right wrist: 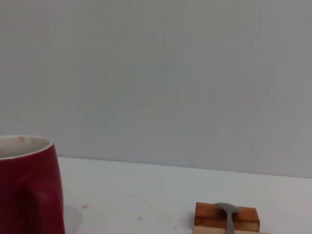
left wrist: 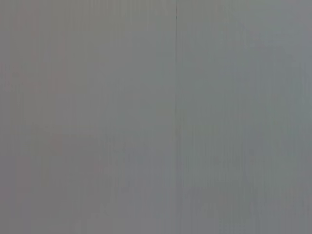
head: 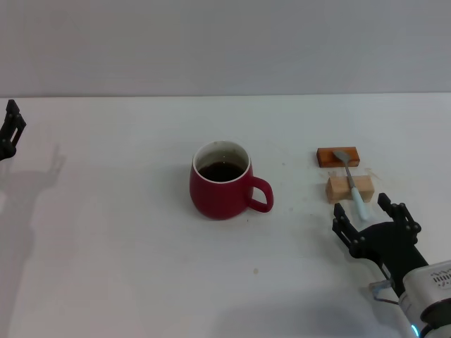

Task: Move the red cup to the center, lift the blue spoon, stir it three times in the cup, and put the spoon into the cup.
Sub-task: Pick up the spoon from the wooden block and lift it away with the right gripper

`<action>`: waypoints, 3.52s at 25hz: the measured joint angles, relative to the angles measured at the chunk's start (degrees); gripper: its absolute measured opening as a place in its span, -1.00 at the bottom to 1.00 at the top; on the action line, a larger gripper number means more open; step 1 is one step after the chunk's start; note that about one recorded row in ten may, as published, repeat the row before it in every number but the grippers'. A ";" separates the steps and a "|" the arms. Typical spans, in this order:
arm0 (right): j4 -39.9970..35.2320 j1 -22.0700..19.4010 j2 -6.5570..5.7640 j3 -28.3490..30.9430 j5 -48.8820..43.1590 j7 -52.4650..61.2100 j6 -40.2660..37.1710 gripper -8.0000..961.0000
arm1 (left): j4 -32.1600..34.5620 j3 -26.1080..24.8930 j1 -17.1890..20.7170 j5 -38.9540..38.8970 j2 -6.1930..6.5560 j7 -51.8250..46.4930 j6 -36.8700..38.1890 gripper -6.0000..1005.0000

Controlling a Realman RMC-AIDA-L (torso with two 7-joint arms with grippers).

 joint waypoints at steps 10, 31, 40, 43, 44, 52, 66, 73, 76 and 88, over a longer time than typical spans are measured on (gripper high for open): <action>-0.47 0.53 0.06 0.92 0.00 0.00 1.33 0.65 | 0.00 0.00 0.07 0.00 -0.09 0.00 -0.01 0.65; -0.06 0.66 0.19 0.93 -0.03 0.00 0.97 0.65 | 0.00 0.00 0.65 0.00 0.00 0.00 0.80 0.65; -0.07 0.59 0.18 1.01 0.00 0.03 0.91 0.61 | 0.00 0.00 0.87 0.00 0.00 0.00 0.88 0.65; -0.03 0.59 0.18 1.02 0.00 0.10 0.91 0.56 | 0.00 0.00 0.87 0.00 0.00 0.00 0.88 0.65; 0.00 0.61 0.17 1.00 0.00 0.16 0.93 0.54 | 0.00 0.00 0.97 0.00 0.00 0.00 0.88 0.65; 0.10 0.62 0.09 0.96 -0.04 0.18 1.07 0.42 | 0.00 0.00 0.96 -0.04 -0.07 0.00 0.88 0.65; -0.21 0.74 0.09 1.64 0.00 0.96 1.31 0.02 | 0.00 0.00 1.16 -0.26 0.00 0.00 0.87 0.65; -0.16 0.73 0.09 1.63 0.00 0.97 1.32 -0.23 | 0.00 0.00 1.23 -0.36 0.09 0.00 0.87 0.65; -0.13 0.73 0.09 1.63 0.00 0.97 1.32 -0.28 | 0.00 0.00 1.23 -0.36 0.09 0.00 0.87 0.65; -0.11 0.46 0.07 1.64 0.00 0.97 2.02 -0.29 | 0.00 0.00 1.48 -0.33 0.09 0.00 1.58 0.65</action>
